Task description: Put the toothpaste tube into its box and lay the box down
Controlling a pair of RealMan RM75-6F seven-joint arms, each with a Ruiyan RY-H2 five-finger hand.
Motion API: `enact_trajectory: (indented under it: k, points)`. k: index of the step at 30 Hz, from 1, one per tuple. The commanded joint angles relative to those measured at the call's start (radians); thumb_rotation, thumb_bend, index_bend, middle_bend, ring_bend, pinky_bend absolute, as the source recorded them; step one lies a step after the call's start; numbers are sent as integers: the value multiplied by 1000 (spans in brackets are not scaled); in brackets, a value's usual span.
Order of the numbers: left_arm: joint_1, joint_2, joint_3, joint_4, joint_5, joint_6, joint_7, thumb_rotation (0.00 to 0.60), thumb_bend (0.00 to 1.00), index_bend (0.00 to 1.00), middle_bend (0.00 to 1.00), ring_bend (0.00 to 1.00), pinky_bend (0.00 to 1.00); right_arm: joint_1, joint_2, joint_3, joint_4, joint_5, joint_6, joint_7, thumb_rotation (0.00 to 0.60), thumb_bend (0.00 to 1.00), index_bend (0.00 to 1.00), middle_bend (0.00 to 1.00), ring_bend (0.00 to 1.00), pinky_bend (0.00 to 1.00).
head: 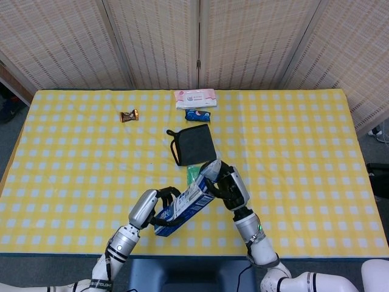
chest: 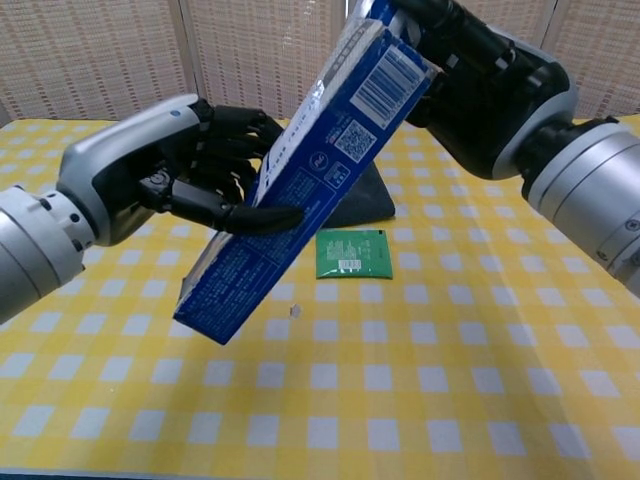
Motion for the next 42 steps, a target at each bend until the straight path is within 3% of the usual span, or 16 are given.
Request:
enact_trajectory:
  k: [1,4,7,10,12,15,21,27,34,42]
  points:
    - [-1,0,-3,-1,-3,1,-1,600,250,678,808,706,698,-1,-2,-9,-9,-5,4,-30,600,438,740,576,825,864]
    - [0,0,-3,0,-2,4,0,600,250,678,807,706,698,-5,-5,-19,-5,-31,20,-35,600,437,712,538,787,820]
    - [1,2,-3,1,-2,7,-3,600,251,678,808,706,698,-5,-7,-30,3,-64,36,-25,600,437,580,435,700,711]
    - [1,4,-3,0,0,8,-6,600,251,678,807,706,698,-5,0,-39,8,-88,43,1,600,437,386,303,578,566]
    - [1,6,-3,-1,1,9,-6,600,250,678,807,706,698,-2,5,-40,13,-96,45,14,600,437,189,222,497,470]
    - [1,10,-4,-2,2,11,-7,600,250,678,807,706,698,-3,12,-42,15,-102,54,26,600,437,28,139,405,383]
    - [5,19,-5,-4,9,21,-16,600,250,678,808,705,698,-11,16,-47,19,-114,84,41,600,437,0,54,308,283]
    - [9,30,-11,-2,19,33,-35,600,250,678,808,706,698,-20,45,-41,8,-116,108,82,600,438,0,46,300,277]
    - [39,48,-45,-10,46,99,-191,600,250,678,808,706,698,-31,88,-60,3,-137,126,76,600,437,0,40,296,274]
    - [54,44,-54,6,102,163,-266,600,250,678,808,706,698,-45,136,-63,8,-126,137,103,600,437,0,38,294,272]
